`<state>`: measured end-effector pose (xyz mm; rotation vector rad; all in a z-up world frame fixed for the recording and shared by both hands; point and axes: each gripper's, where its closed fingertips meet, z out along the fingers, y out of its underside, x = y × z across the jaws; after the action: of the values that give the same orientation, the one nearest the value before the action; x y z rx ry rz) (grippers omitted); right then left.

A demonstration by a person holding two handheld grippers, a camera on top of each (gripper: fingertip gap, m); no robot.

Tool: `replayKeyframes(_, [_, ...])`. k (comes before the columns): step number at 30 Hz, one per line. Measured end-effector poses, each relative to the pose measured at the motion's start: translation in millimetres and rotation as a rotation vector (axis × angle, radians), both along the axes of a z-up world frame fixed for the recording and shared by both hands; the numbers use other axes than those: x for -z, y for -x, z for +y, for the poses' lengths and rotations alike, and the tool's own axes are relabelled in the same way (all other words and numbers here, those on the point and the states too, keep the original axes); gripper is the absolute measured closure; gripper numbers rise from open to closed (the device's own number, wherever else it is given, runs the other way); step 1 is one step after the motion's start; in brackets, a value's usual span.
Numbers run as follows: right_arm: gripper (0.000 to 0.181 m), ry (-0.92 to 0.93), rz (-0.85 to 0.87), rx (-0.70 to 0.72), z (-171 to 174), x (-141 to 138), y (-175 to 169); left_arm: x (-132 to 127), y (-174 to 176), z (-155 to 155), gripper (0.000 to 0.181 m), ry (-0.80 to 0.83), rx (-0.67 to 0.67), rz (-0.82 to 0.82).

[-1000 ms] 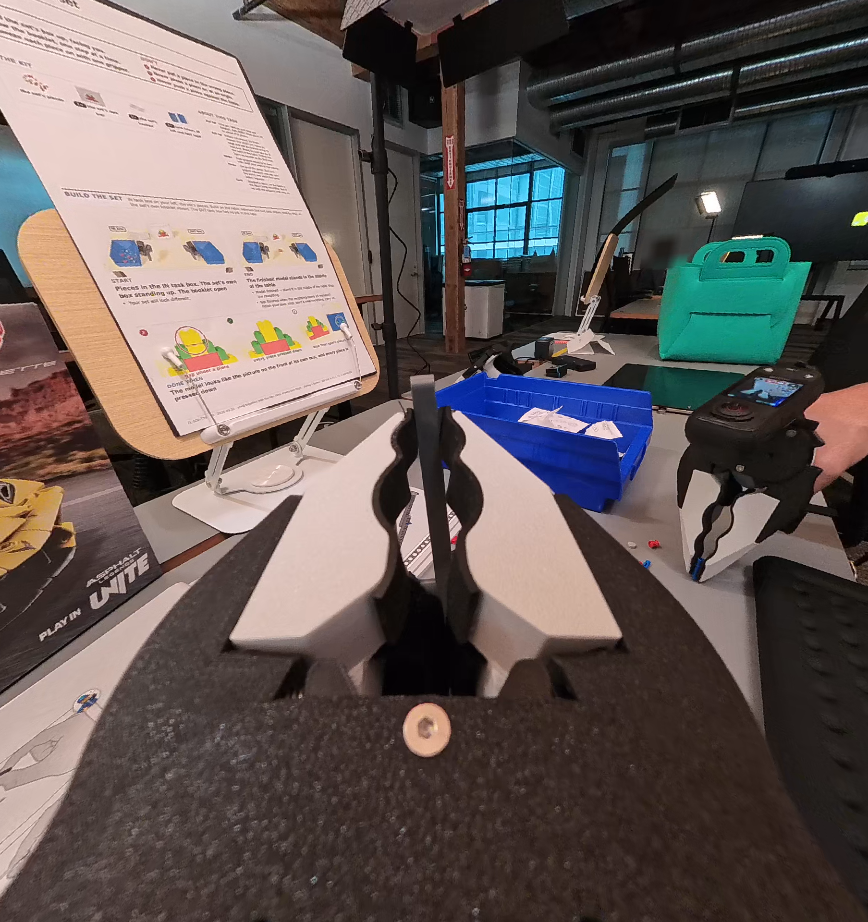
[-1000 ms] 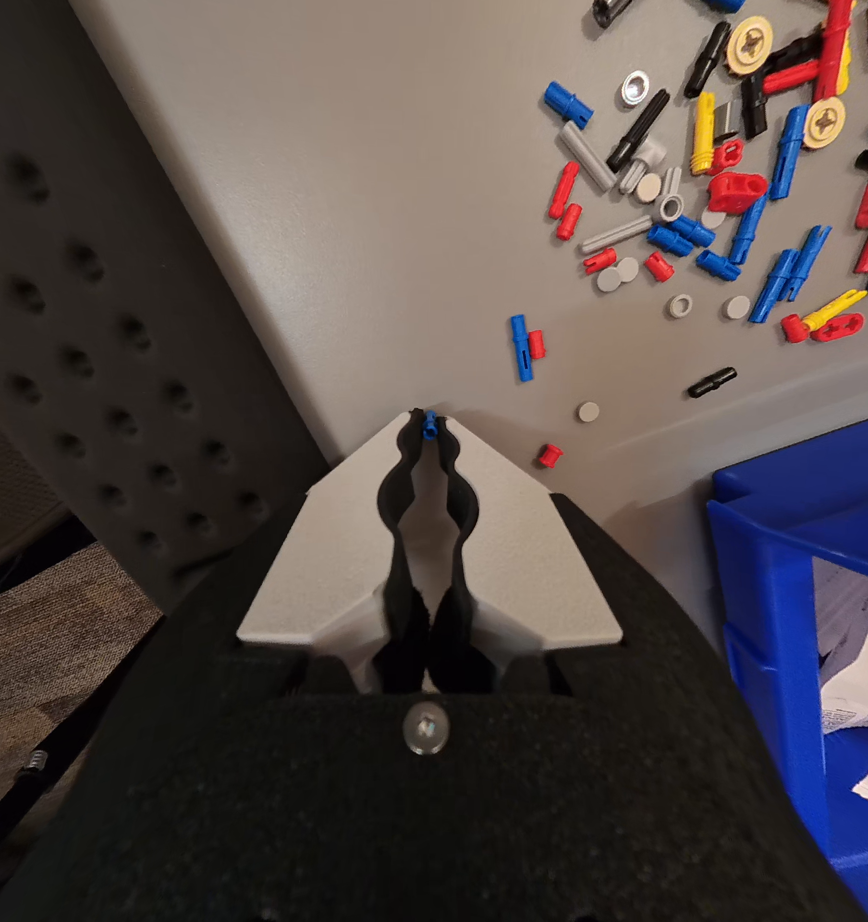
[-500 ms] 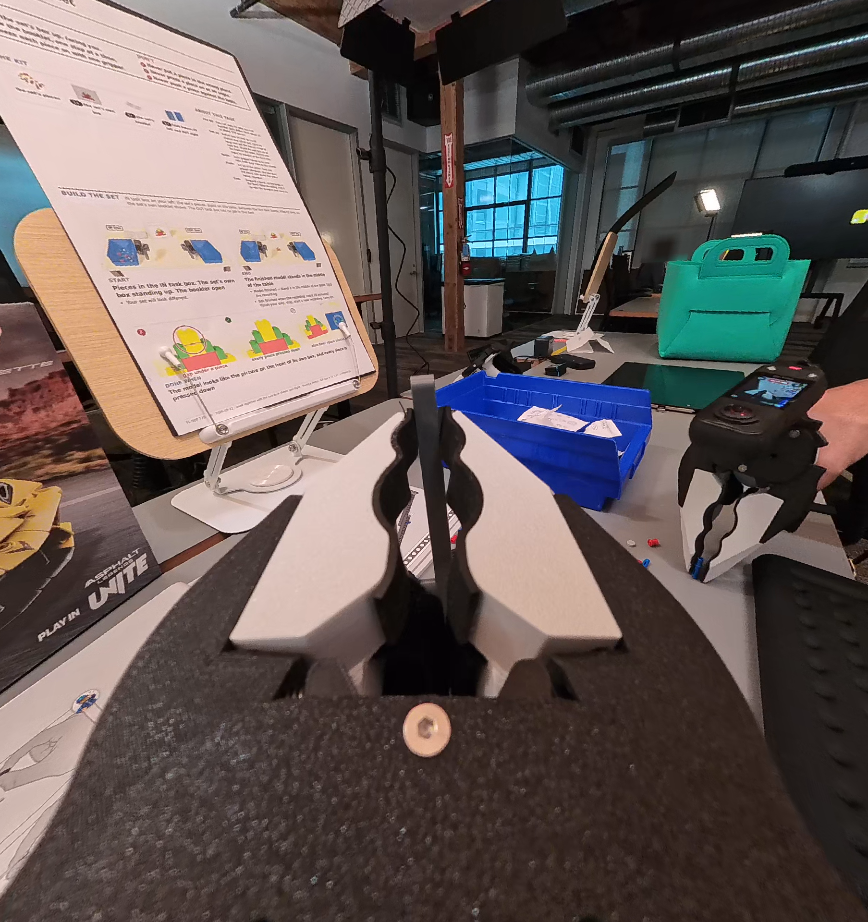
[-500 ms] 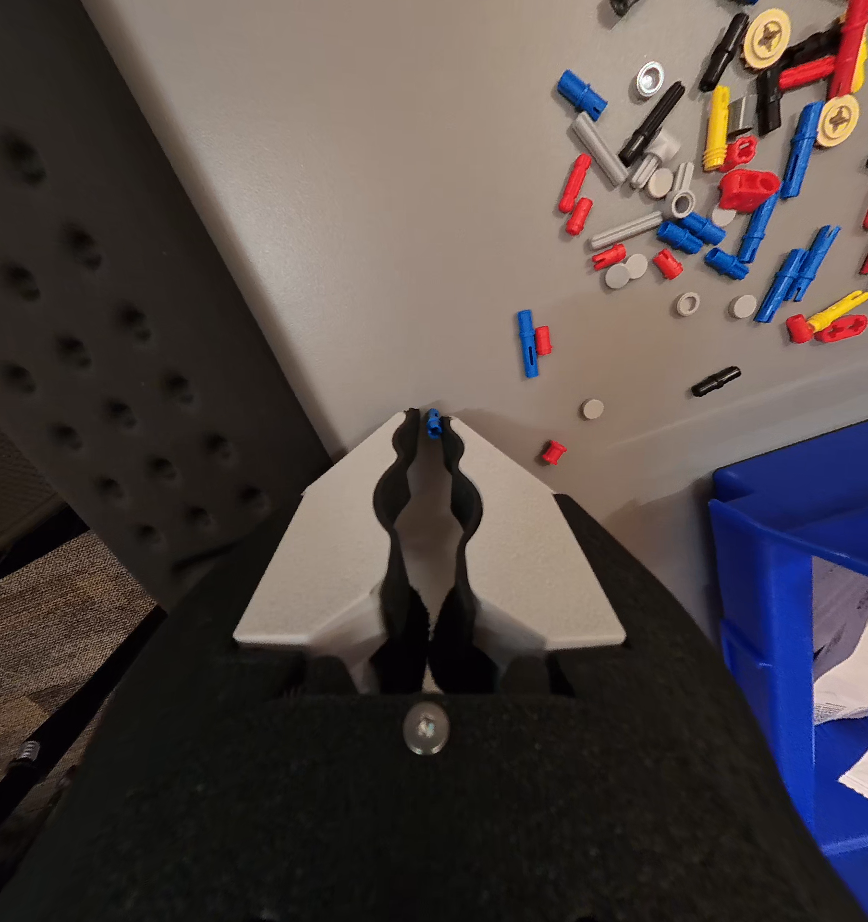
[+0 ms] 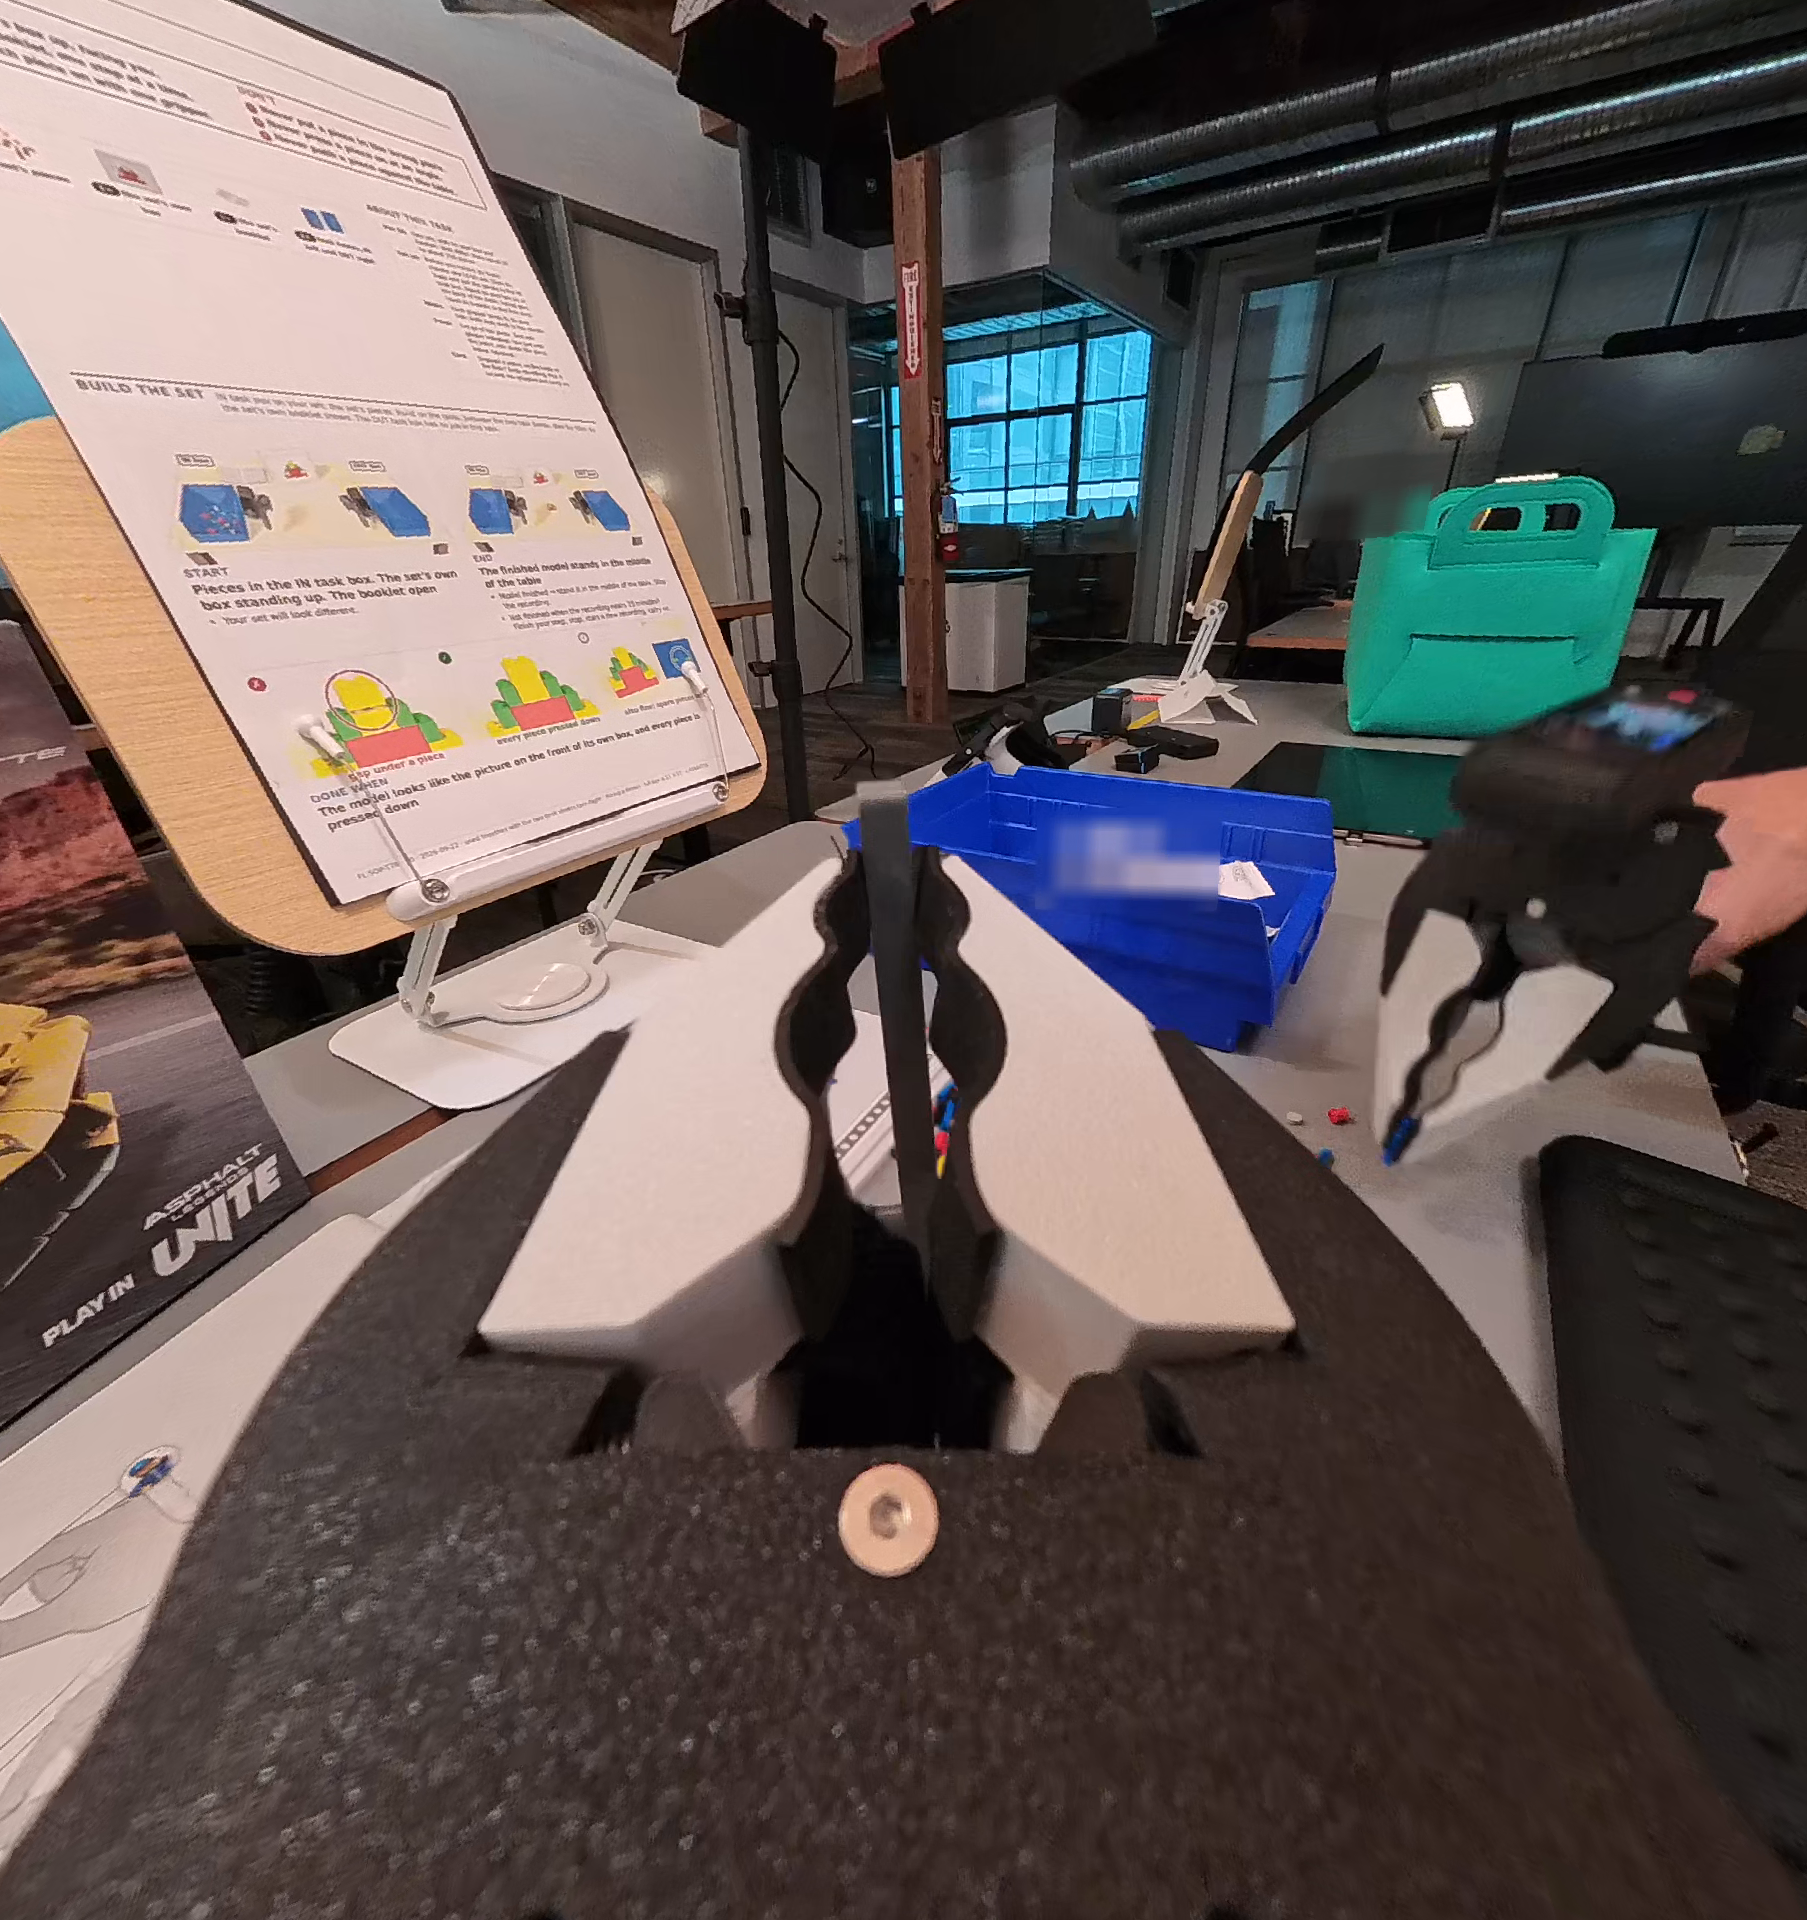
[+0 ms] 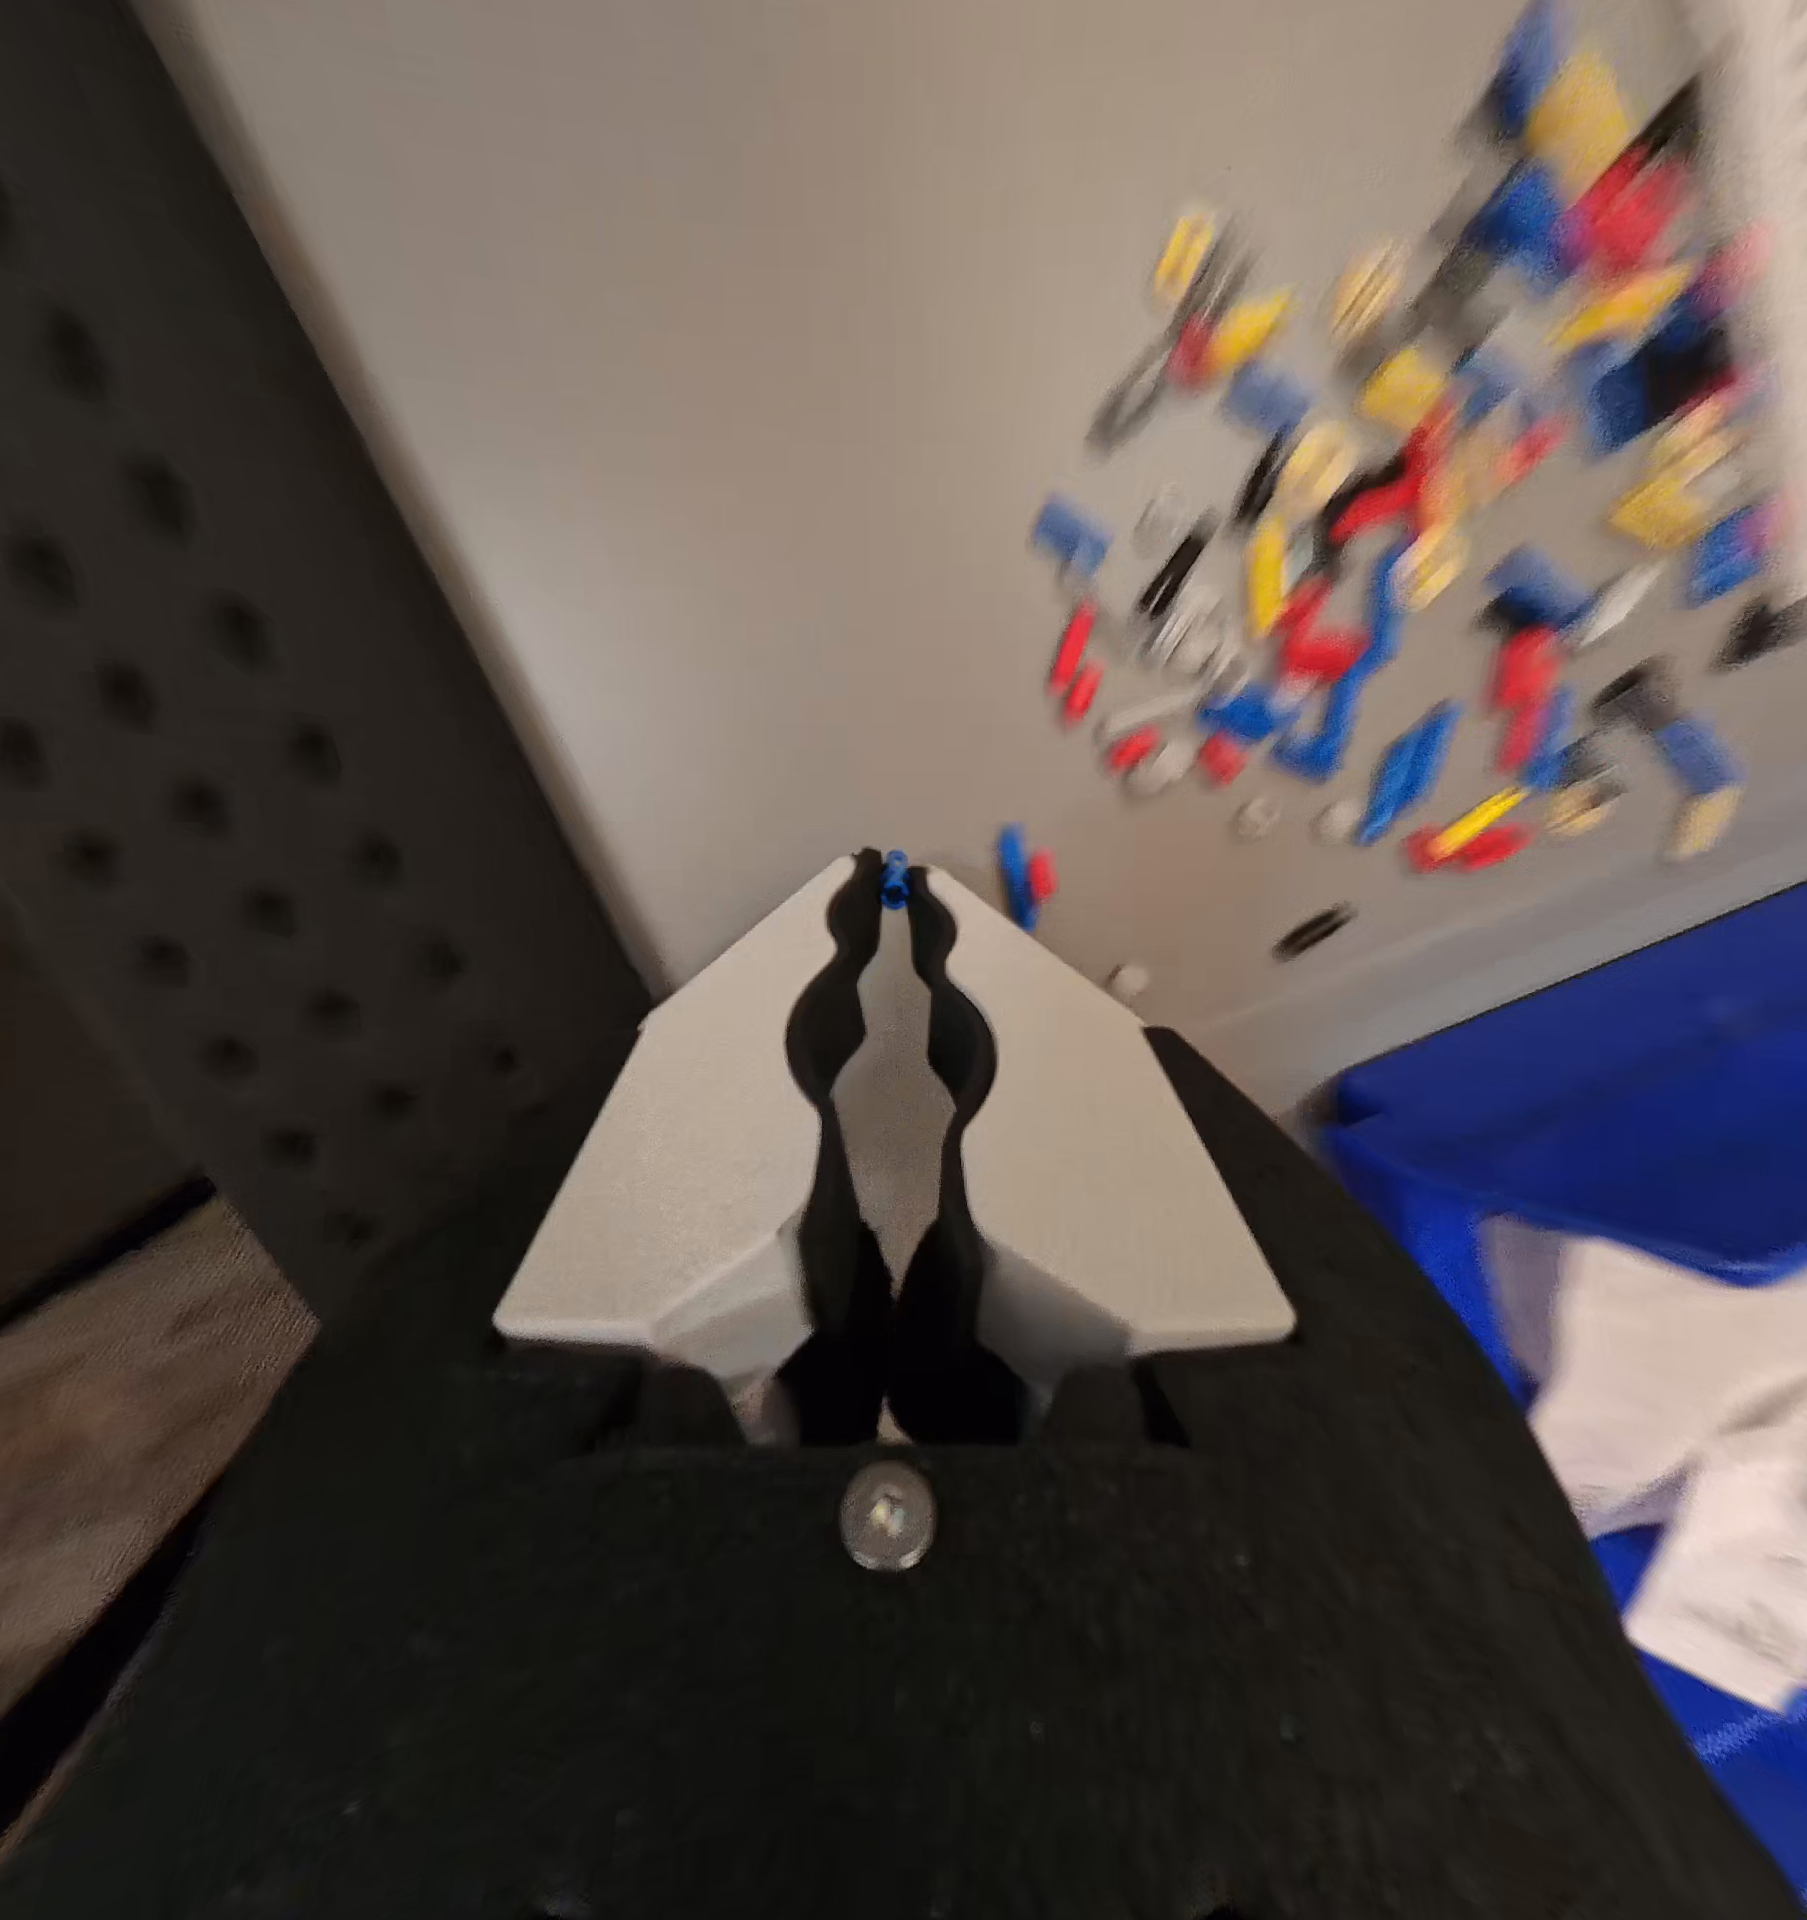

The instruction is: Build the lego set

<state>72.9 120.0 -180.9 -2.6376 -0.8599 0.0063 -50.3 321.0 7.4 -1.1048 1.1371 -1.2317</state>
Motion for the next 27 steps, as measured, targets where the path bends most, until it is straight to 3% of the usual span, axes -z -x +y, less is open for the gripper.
replayKeyframes(2, [0.177, -0.236, 0.007, 0.025, 46.0, -54.5, 26.9, 0.4, -0.6, -1.8, 0.175, 0.018, 0.014, -0.004])
replayKeyframes(5, [0.177, -0.708, 0.098, 0.086, 117.1, -158.6, 92.0, 1.5, -1.8, -5.1, 0.175, 0.043, 0.04, -0.007])
replayKeyframes(7, [0.177, -0.954, 0.16, 0.184, 148.0, -203.9, 120.6, -0.1, -1.4, -7.2, 0.175, 0.067, 0.052, -0.019])
replayKeyframes(12, [0.177, -1.126, 0.177, 0.316, 192.6, -209.7, 145.6, -7.3, 2.8, -10.0, 0.175, 0.119, 0.073, -0.045])
replayKeyframes(27, [0.177, -1.164, 0.259, 0.328, 195.9, -215.6, 147.0, -10.9, 5.7, -9.6, 0.175, 0.076, 0.056, -0.06])
